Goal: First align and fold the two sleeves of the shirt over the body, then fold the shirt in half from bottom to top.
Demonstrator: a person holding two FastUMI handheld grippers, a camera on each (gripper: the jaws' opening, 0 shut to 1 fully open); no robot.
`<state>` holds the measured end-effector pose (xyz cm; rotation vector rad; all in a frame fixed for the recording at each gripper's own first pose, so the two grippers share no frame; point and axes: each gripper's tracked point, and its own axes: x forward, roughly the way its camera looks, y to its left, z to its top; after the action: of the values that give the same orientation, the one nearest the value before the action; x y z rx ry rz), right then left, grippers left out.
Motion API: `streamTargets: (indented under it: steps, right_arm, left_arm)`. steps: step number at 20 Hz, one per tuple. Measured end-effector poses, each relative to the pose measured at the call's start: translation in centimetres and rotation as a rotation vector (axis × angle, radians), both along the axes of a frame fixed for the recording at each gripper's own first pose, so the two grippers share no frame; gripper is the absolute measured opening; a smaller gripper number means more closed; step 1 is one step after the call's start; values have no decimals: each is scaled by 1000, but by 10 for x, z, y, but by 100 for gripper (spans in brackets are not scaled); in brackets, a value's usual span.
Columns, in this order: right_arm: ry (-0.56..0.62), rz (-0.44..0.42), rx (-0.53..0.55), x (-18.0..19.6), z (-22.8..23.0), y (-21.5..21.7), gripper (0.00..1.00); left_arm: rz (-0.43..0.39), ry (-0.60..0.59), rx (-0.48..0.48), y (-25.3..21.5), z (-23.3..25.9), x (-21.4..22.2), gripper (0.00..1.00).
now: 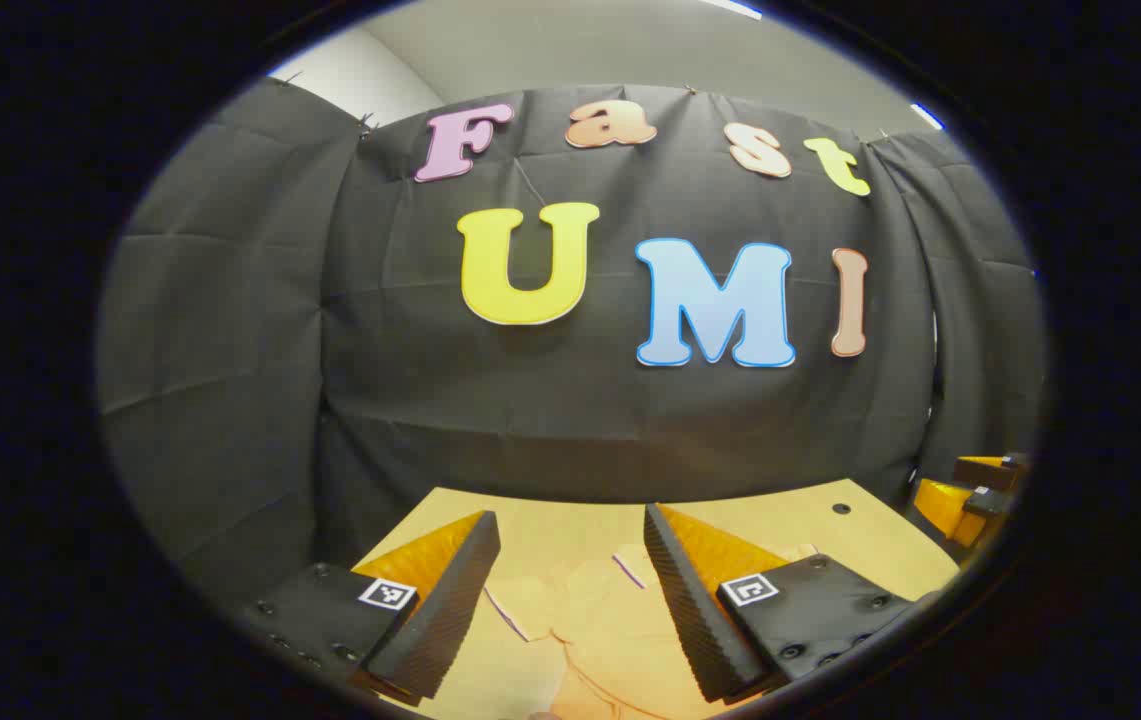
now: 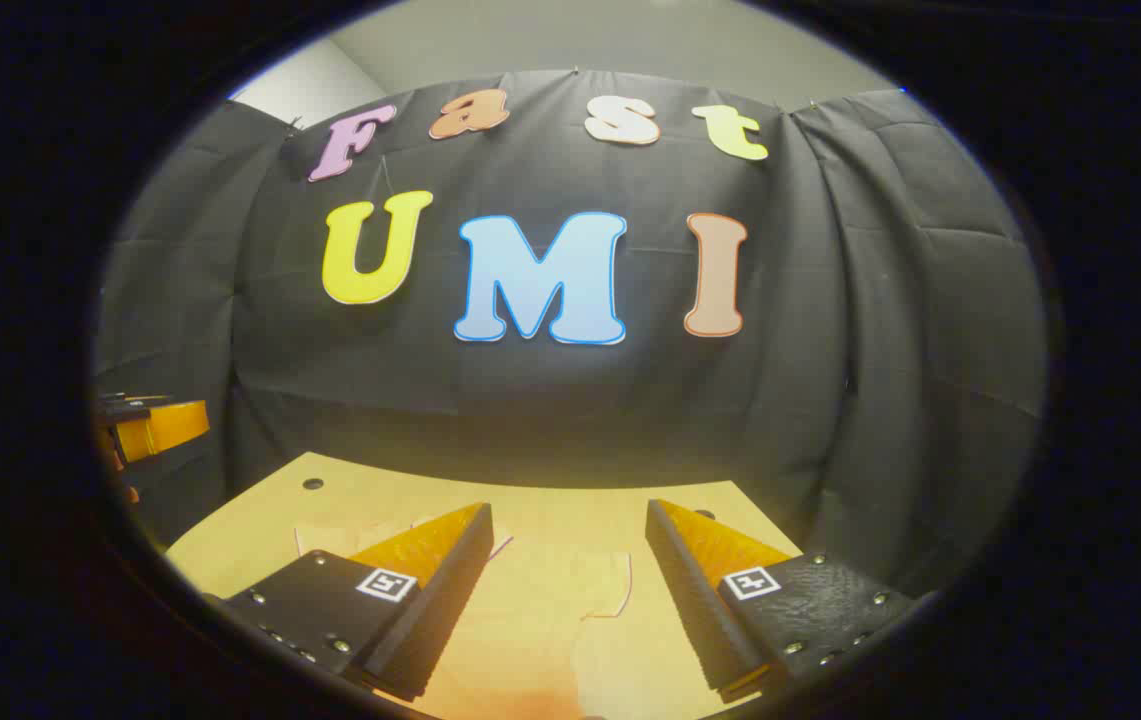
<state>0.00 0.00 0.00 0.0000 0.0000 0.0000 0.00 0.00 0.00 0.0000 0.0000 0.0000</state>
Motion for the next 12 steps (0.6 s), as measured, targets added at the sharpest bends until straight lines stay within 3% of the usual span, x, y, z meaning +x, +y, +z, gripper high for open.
streamTargets:
  steps: [12]
  right_arm:
    - [7,4,25,3,-5,-6,96]
  left_arm:
    - [13,2,9,2,-2,1,94]
